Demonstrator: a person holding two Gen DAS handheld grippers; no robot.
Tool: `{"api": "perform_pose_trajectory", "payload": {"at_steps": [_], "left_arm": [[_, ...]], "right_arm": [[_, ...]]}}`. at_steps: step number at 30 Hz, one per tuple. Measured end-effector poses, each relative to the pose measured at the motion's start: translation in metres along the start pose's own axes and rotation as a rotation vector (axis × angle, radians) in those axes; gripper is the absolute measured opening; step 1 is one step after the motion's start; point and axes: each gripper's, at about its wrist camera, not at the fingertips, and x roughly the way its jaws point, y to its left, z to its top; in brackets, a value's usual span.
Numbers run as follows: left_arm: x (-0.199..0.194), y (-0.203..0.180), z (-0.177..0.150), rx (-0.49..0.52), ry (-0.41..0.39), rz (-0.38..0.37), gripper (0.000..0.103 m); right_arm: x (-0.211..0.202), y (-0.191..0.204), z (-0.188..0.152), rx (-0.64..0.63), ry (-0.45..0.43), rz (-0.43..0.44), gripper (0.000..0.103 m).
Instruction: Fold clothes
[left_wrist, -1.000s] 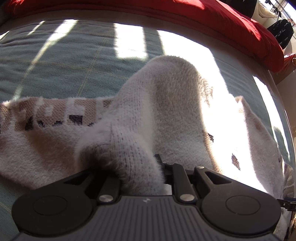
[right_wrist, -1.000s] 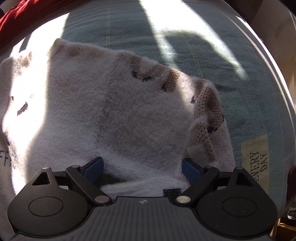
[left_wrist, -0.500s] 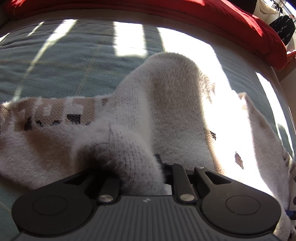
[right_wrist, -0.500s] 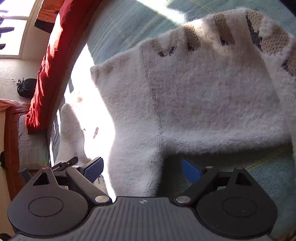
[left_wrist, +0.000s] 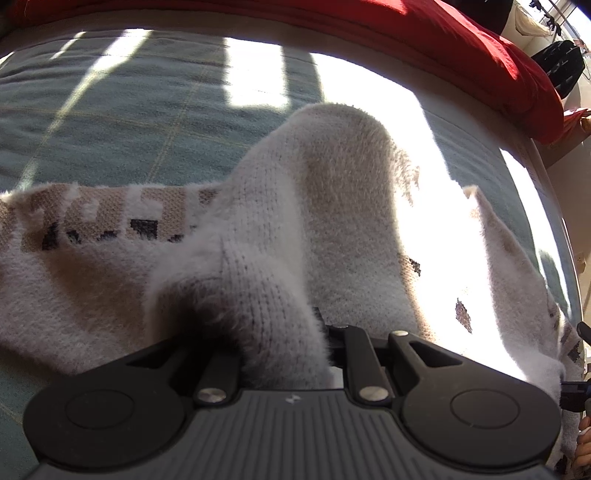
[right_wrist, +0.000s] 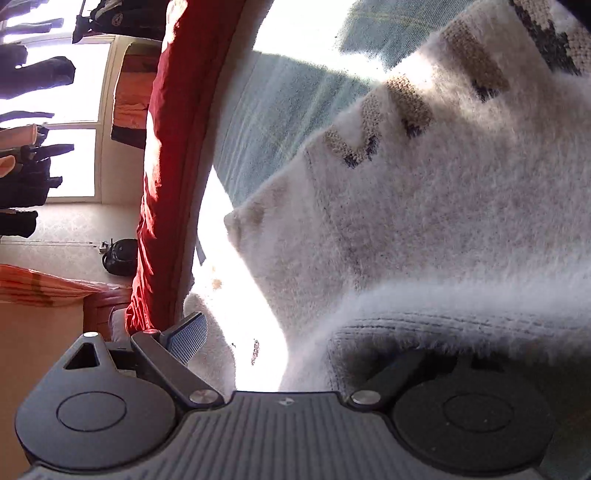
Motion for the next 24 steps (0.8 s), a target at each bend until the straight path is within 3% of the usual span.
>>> {"api": "perform_pose_trajectory", "payload": {"at_steps": [1,3,8,15,24], "left_arm": [[0.001,0.002,0.000,-0.007,0.001,-0.008,0.016],[0.000,0.005,0.000,-0.030,0.001,-0.025,0.016],[-0.010,0.000,0.000,0.027,-0.033,-0.025,0.011],[-0.027,-0.010,0.019,0.086,-0.090,-0.031,0.011],[-0.020,-0.031,0.077,0.204,-0.229,-0.041,0.012]], "right_arm": [[0.006,-0.003,0.000,0.000,0.022,-0.022,0.087],[0.021,-0.005,0.000,-0.023,0.095,-0.124,0.046],[0.016,0.029,0.016,-0.173,0.052,-0.176,0.031],[0.004,0.067,0.040,-0.325,0.012,-0.225,0.027],[0.022,0.114,0.084,-0.507,-0.076,-0.234,0.027]]}}
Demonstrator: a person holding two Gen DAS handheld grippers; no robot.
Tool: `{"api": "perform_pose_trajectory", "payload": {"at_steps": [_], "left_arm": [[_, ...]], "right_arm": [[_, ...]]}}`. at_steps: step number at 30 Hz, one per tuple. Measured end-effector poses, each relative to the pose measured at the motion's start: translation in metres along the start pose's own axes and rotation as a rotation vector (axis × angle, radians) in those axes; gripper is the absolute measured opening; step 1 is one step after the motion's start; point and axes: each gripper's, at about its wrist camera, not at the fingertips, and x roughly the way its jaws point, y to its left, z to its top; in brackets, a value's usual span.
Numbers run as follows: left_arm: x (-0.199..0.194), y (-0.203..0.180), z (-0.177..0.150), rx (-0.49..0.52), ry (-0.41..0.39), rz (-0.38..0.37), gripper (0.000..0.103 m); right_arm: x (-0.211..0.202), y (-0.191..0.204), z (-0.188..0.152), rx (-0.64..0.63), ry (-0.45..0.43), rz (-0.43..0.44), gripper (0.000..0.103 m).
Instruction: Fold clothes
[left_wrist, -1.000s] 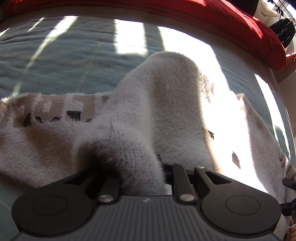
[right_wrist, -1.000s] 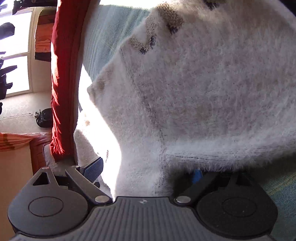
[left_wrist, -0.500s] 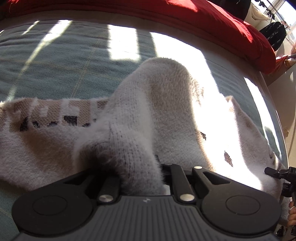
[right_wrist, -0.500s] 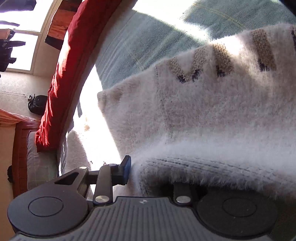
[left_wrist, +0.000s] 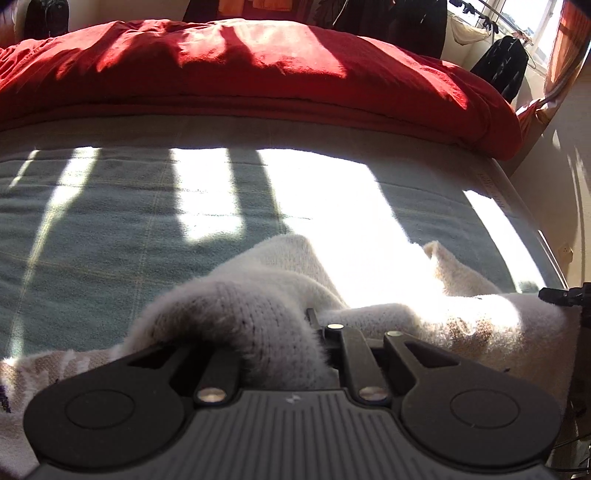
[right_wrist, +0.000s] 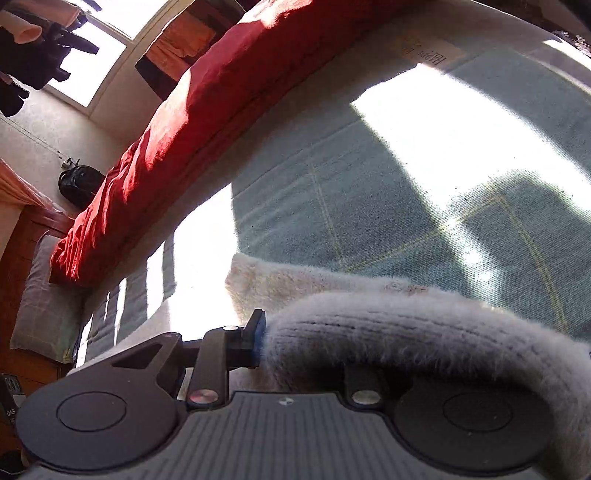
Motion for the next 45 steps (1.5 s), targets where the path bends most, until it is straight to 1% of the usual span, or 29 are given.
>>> {"api": "perform_pose_trajectory", "payload": {"at_steps": [2,3,5,8,10,12,13,14,15,17,18,19,21,23,27,30,33,35,36,39,42,45], "left_arm": [[0.010,-0.001,0.012,0.001,-0.023,-0.009,0.014],[0.016,-0.002,0.015,0.000,-0.020,-0.009,0.015],[0.028,-0.002,0.017,0.000,0.006,-0.009,0.016],[0.041,-0.002,0.014,-0.001,0.043,-0.013,0.018],[0.041,-0.001,0.008,-0.014,0.066,-0.028,0.024],[0.033,0.005,0.002,-0.036,0.076,-0.059,0.029],[0.029,0.008,-0.001,-0.047,0.084,-0.075,0.034],[0.024,0.011,-0.004,-0.059,0.094,-0.088,0.039],[0.019,0.014,-0.007,-0.070,0.103,-0.102,0.041],[0.010,0.021,-0.014,-0.087,0.118,-0.119,0.048],[0.006,0.024,-0.018,-0.098,0.124,-0.127,0.049],[0.002,0.027,-0.022,-0.116,0.126,-0.136,0.052],[-0.006,0.033,-0.028,-0.147,0.121,-0.147,0.053],[-0.018,0.035,-0.033,-0.162,0.085,-0.148,0.056],[-0.041,0.036,-0.045,-0.176,0.060,-0.155,0.060],[-0.055,0.040,-0.062,-0.187,0.072,-0.160,0.063],[-0.059,0.037,-0.087,-0.142,0.143,-0.129,0.062],[-0.059,0.034,-0.107,-0.109,0.174,-0.124,0.061],[-0.058,0.033,-0.117,-0.100,0.186,-0.128,0.059],[-0.041,0.036,-0.138,-0.100,0.198,-0.133,0.059],[-0.019,0.044,-0.151,-0.147,0.213,-0.154,0.059],[-0.008,0.042,-0.155,-0.133,0.203,-0.161,0.059]], "right_arm": [[0.007,0.003,0.015,-0.030,-0.036,-0.007,0.027],[0.012,0.002,0.022,-0.034,-0.054,-0.011,0.027],[0.024,0.000,0.032,-0.035,-0.065,-0.019,0.027],[0.042,0.000,0.036,-0.050,-0.037,-0.048,0.029],[0.048,-0.002,0.032,-0.053,-0.014,-0.049,0.034],[0.045,-0.002,0.026,-0.064,0.001,-0.039,0.041],[0.041,-0.001,0.021,-0.075,0.017,-0.029,0.044],[0.037,0.000,0.018,-0.082,0.029,-0.025,0.051],[0.032,0.001,0.014,-0.093,0.045,-0.020,0.056],[0.021,0.003,0.006,-0.121,0.072,-0.013,0.060],[0.017,0.003,0.002,-0.134,0.084,-0.014,0.063],[0.012,0.004,-0.003,-0.144,0.094,-0.017,0.064],[0.002,0.004,-0.012,-0.158,0.106,-0.048,0.077],[-0.007,0.004,-0.022,-0.185,0.106,-0.092,0.078],[-0.024,0.006,-0.043,-0.183,0.126,-0.088,0.078],[-0.035,0.016,-0.065,-0.226,0.146,-0.099,0.078],[-0.042,0.024,-0.083,-0.257,0.174,-0.099,0.078],[-0.045,0.026,-0.095,-0.264,0.198,-0.091,0.078],[-0.046,0.026,-0.101,-0.265,0.207,-0.096,0.078],[-0.048,0.021,-0.115,-0.247,0.230,-0.114,0.078],[-0.050,0.016,-0.126,-0.221,0.240,-0.126,0.078],[-0.052,0.015,-0.132,-0.212,0.245,-0.136,0.078]]}}
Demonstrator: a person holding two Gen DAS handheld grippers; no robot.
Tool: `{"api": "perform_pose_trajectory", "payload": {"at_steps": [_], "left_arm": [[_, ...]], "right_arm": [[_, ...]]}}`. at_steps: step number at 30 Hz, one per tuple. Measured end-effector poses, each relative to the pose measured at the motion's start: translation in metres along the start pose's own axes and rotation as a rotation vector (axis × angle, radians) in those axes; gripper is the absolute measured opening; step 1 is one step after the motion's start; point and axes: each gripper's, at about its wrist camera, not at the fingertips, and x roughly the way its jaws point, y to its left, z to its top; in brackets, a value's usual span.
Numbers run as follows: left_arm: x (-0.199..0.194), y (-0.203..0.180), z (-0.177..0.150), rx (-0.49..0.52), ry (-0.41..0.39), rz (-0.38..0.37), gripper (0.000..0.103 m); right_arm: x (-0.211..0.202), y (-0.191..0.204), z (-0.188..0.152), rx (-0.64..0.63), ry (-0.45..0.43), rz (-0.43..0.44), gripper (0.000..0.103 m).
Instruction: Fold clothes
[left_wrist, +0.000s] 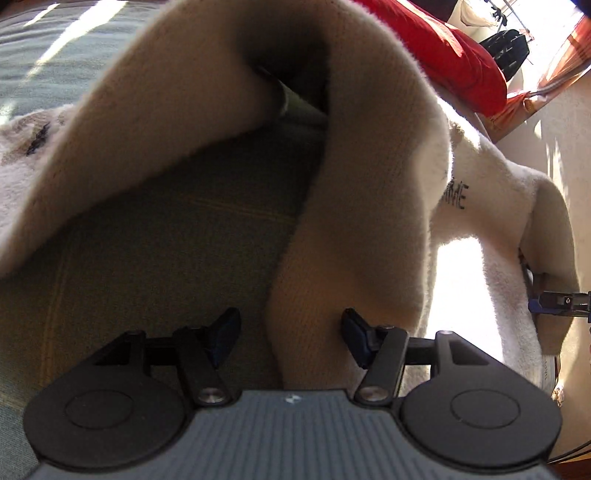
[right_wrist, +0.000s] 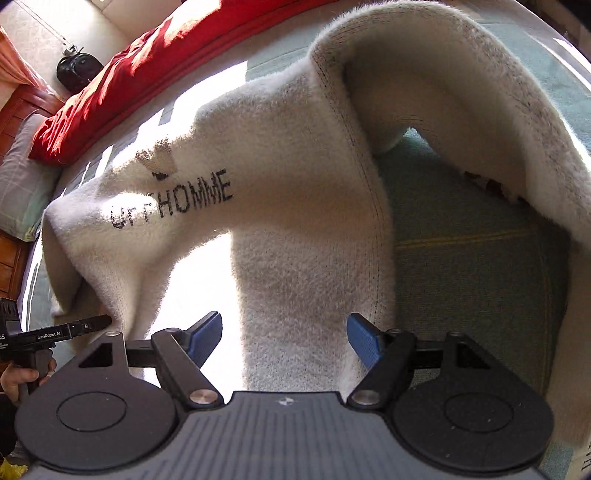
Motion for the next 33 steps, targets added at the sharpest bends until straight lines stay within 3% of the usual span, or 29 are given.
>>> {"api": "perform_pose_trajectory", "payload": {"at_steps": [3,8,13,19,25,29,33], "left_arm": [[0.004,-0.010,0.001,0.030,0.002,-0.038,0.059],[0.010,-0.015,0.006,0.080,0.062,-0.184,0.055],[0.011,0.025,0.010,-0.116,0.052,-0.277,0.048],[0.030,0.023,0.028,-0.097,0.067,-0.314,0.047],[0.016,0.023,0.006,-0.121,0.162,-0.330,0.047],[0.007,0.013,0.009,-0.103,0.098,-0.246,0.031],[-0.011,0.007,0.015,-0.135,0.036,-0.307,0.026]], "right_arm": [[0.002,-0.001,-0.008,-0.002,0.016,-0.011,0.078],[0.000,-0.009,-0.023,0.036,0.043,0.002,0.078],[0.000,-0.018,-0.037,0.064,0.071,0.026,0.078],[0.012,-0.036,-0.046,0.137,0.079,0.096,0.079],[-0.002,-0.048,-0.055,0.201,0.055,0.127,0.078],[-0.008,-0.046,-0.058,0.202,0.027,0.103,0.078],[-0.019,-0.046,-0.059,0.194,-0.011,0.068,0.078]]}}
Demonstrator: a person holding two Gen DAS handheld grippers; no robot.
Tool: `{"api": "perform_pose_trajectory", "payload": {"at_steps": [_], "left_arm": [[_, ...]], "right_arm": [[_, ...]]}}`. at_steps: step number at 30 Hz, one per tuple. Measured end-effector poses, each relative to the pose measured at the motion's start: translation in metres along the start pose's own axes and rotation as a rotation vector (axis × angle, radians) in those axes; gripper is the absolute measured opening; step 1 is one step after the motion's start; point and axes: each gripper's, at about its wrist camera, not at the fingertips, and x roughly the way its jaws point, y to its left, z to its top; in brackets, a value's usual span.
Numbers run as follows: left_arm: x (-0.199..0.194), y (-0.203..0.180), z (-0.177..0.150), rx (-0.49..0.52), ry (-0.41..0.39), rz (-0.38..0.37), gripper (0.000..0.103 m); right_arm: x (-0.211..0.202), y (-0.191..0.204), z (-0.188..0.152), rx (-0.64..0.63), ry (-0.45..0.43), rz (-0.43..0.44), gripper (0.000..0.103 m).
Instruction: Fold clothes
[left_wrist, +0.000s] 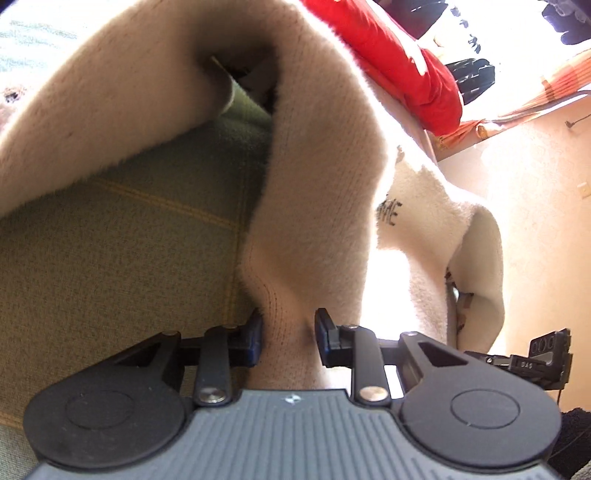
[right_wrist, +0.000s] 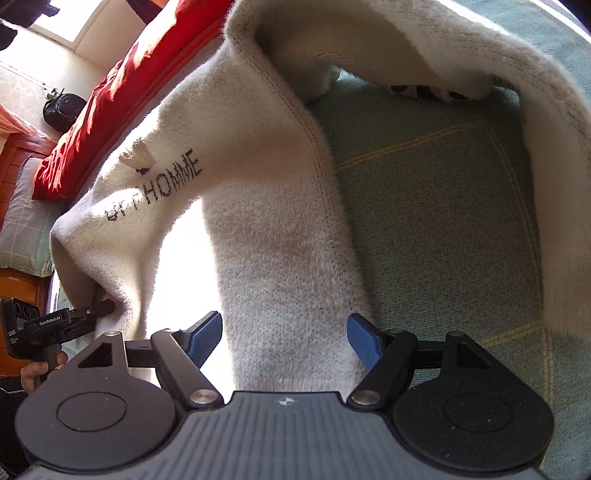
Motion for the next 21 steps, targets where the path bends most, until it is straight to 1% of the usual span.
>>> {"api": "perform_pose_trajectory", "payload": {"at_steps": [1,3,4,6,7,9,10,11,12,13,14,17,21], "left_arm": [[0.000,0.001,-0.003,-0.015,0.016,-0.016,0.026],[0.001,0.004,-0.008,-0.043,0.051,-0.045,0.026],[0.007,0.007,-0.012,-0.056,0.082,-0.050,0.026],[0.021,0.014,-0.020,-0.084,0.148,-0.039,0.026],[0.023,0.014,-0.024,-0.089,0.152,-0.033,0.026],[0.023,0.009,-0.030,-0.083,0.136,-0.030,0.024],[0.020,0.005,-0.031,-0.075,0.123,-0.022,0.018],[0.015,0.000,-0.032,-0.065,0.109,-0.009,0.013],[0.011,-0.005,-0.034,-0.060,0.098,0.009,0.010],[0.005,-0.009,-0.035,-0.048,0.087,0.036,0.009],[-0.005,-0.013,-0.032,-0.034,0.079,0.066,0.009],[-0.032,-0.023,-0.028,-0.028,0.050,0.129,0.008],[-0.060,-0.021,-0.034,-0.055,0.017,0.229,0.008]], "right_arm": [[-0.001,-0.003,-0.001,0.007,0.000,-0.009,0.079],[0.005,-0.014,-0.005,0.035,0.027,-0.021,0.079],[0.011,-0.021,-0.006,0.051,0.043,-0.017,0.079],[0.017,-0.027,-0.007,0.073,0.041,0.004,0.080],[0.020,-0.029,-0.007,0.082,0.042,0.016,0.080],[0.021,-0.026,-0.005,0.083,0.052,0.046,0.079],[0.022,-0.024,-0.004,0.081,0.058,0.058,0.075],[0.023,-0.022,-0.003,0.069,0.073,0.057,0.066],[0.024,-0.020,-0.002,0.057,0.092,0.049,0.055],[0.025,-0.020,-0.002,0.053,0.105,0.037,0.047],[0.025,-0.020,-0.002,0.051,0.115,0.027,0.037],[0.020,-0.024,-0.002,0.067,0.109,0.026,0.037],[0.017,-0.029,-0.004,0.052,0.100,-0.004,0.049]]}}
